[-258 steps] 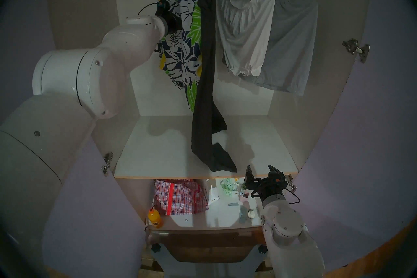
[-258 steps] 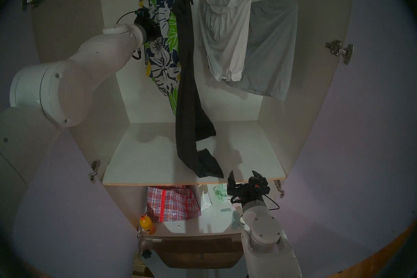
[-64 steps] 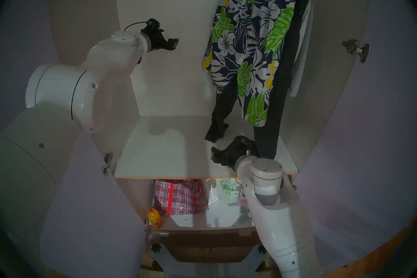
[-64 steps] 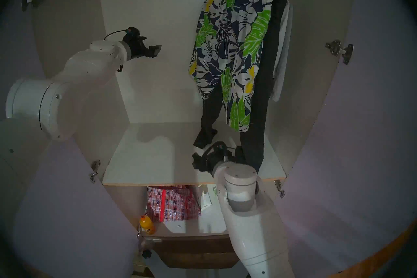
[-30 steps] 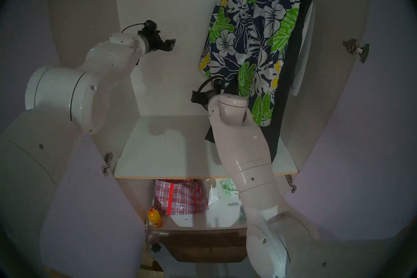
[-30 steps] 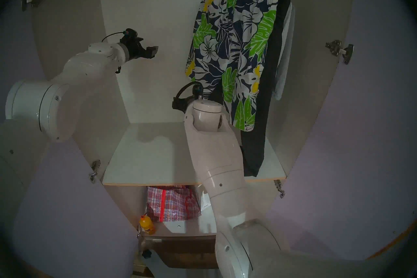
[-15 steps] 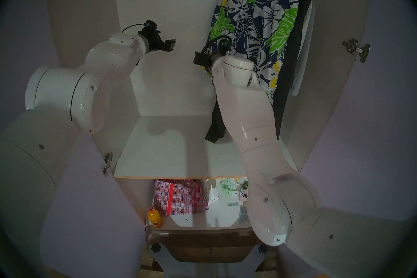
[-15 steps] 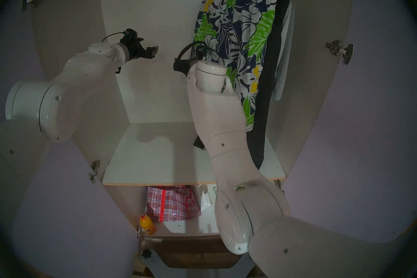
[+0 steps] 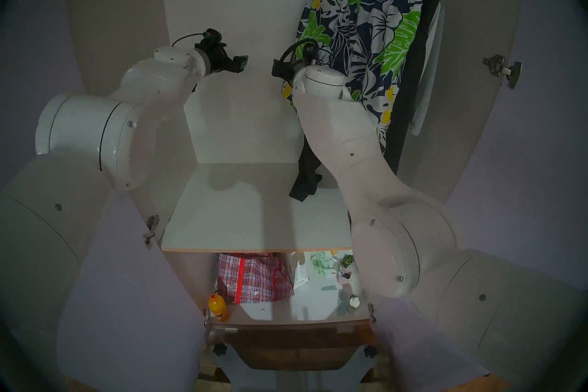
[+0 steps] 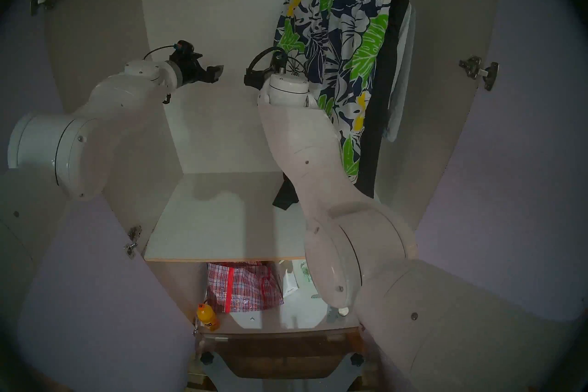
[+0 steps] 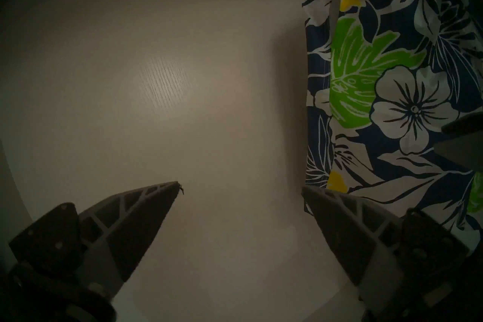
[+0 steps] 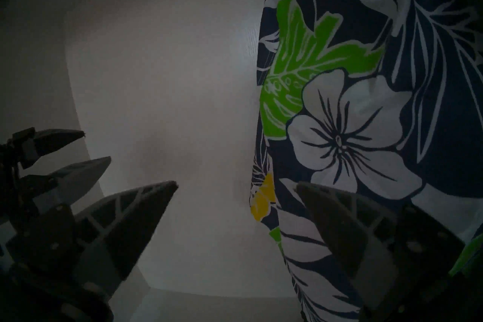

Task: Move and arrange clothes and pants in the wardrobe

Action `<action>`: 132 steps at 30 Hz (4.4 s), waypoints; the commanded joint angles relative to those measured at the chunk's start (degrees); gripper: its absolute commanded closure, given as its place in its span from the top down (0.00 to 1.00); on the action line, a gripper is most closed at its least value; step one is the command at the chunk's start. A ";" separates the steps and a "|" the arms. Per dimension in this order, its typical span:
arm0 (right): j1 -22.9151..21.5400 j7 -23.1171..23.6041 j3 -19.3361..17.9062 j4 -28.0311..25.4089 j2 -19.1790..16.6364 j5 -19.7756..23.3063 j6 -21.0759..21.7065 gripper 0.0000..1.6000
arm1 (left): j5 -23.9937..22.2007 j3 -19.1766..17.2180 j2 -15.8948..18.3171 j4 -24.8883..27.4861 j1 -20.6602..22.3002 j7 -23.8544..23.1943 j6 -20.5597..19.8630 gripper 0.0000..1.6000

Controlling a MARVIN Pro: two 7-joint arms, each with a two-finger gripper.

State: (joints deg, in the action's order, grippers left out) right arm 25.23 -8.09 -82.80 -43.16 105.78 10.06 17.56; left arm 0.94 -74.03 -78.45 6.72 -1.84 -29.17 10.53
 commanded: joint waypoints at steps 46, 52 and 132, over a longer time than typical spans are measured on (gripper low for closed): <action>-24.32 -7.63 -3.59 34.57 -12.41 -0.53 -17.24 1.00 | -0.17 -0.20 -0.20 1.36 2.17 0.07 0.52 1.00; -24.79 -7.98 -4.33 34.81 -14.88 -0.34 -16.67 1.00 | -0.16 -0.20 -0.21 1.31 2.13 0.09 0.50 1.00; -24.04 1.48 -10.72 37.43 -9.43 1.80 1.74 1.00 | -0.16 -0.22 -0.19 1.45 2.09 0.06 0.51 1.00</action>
State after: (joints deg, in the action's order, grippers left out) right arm 0.60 -8.62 -93.80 -4.80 96.01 11.99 17.11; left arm 0.96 -74.03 -78.51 6.71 -2.11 -29.12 10.53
